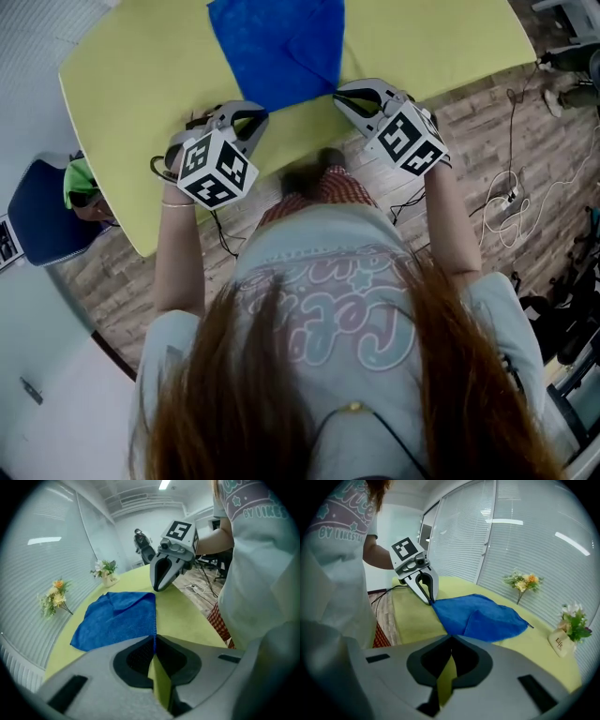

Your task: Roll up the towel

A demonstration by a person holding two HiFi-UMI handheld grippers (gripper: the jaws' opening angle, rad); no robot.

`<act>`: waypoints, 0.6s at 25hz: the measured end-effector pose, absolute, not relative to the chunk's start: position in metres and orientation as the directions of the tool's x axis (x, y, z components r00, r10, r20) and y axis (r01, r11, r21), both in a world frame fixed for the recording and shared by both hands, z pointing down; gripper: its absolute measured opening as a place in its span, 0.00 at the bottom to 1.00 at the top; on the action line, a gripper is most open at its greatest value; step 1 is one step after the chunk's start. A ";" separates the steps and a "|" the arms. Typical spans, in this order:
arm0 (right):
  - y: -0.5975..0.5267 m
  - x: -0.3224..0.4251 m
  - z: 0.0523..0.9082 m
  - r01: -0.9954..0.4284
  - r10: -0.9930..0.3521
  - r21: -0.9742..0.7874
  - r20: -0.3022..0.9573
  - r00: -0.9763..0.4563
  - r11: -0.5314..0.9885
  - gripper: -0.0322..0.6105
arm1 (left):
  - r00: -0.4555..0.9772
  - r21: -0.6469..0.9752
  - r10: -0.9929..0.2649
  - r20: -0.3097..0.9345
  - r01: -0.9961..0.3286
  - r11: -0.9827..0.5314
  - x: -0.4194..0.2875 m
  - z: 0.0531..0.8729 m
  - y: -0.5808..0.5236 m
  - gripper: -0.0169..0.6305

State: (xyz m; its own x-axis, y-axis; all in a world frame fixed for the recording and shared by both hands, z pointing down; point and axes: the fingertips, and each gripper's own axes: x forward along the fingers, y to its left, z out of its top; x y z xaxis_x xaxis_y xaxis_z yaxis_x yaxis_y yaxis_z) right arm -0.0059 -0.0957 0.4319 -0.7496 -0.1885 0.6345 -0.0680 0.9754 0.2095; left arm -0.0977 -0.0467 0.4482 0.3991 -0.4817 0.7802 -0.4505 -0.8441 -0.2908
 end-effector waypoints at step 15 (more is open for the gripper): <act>-0.108 -0.009 0.437 -0.032 -0.274 0.352 0.666 -0.694 0.936 0.23 | 0.436 -0.319 -0.523 0.733 -0.458 -0.830 -0.092 0.436 -0.043 0.06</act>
State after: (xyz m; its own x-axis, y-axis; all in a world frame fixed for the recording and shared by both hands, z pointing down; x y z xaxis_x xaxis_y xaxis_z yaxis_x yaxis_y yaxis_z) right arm -0.0093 -0.1078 0.4373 -0.6942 -0.2742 0.6656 -0.0324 0.9356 0.3516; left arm -0.0924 -0.0427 0.4358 0.4357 -0.5226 0.7328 -0.4582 -0.8296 -0.3192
